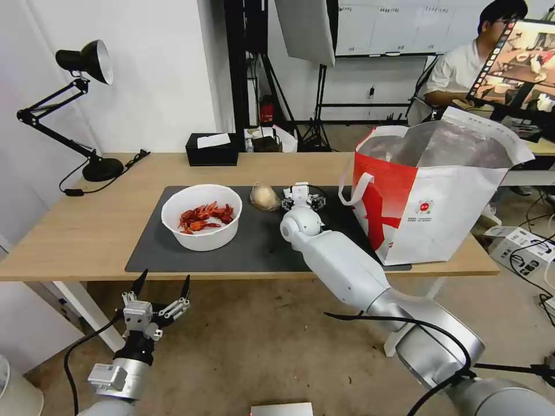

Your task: Pick up the trash from the table and place it into the takeout bag.

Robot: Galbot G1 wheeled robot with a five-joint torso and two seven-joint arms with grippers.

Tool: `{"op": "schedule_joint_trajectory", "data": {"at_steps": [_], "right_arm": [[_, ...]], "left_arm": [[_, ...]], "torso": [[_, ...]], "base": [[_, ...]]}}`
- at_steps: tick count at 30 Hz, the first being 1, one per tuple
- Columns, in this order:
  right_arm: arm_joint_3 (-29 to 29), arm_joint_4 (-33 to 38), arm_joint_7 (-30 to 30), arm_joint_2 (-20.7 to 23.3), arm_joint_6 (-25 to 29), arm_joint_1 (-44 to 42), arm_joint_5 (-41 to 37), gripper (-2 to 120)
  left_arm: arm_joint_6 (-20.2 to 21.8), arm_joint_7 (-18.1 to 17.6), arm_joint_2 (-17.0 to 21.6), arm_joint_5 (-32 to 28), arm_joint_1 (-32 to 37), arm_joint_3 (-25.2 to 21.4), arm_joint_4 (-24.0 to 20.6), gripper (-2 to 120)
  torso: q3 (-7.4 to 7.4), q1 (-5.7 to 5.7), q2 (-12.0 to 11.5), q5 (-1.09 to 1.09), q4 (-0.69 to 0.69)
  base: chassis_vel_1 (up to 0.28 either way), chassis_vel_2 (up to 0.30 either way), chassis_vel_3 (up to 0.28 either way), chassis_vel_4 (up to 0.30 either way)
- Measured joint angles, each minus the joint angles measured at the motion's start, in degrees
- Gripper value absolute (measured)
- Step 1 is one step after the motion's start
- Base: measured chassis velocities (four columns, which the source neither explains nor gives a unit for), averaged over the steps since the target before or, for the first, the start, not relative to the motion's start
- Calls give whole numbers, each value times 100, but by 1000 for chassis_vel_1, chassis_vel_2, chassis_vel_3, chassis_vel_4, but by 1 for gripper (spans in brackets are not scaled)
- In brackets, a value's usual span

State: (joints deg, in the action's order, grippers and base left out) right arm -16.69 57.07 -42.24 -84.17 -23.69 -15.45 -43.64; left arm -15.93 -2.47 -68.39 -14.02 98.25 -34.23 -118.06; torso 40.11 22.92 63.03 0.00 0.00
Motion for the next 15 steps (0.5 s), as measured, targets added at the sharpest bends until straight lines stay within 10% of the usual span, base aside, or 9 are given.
{"op": "schedule_joint_trajectory", "data": {"at_steps": [15], "right_arm": [[-34,343,-107,137,-31,-154,-234,89]], "left_arm": [[-13,0,63,94,44,86,0,100]], "torso": [[0,0,0,-1,1]], "base": [[0,0,0,0]]}}
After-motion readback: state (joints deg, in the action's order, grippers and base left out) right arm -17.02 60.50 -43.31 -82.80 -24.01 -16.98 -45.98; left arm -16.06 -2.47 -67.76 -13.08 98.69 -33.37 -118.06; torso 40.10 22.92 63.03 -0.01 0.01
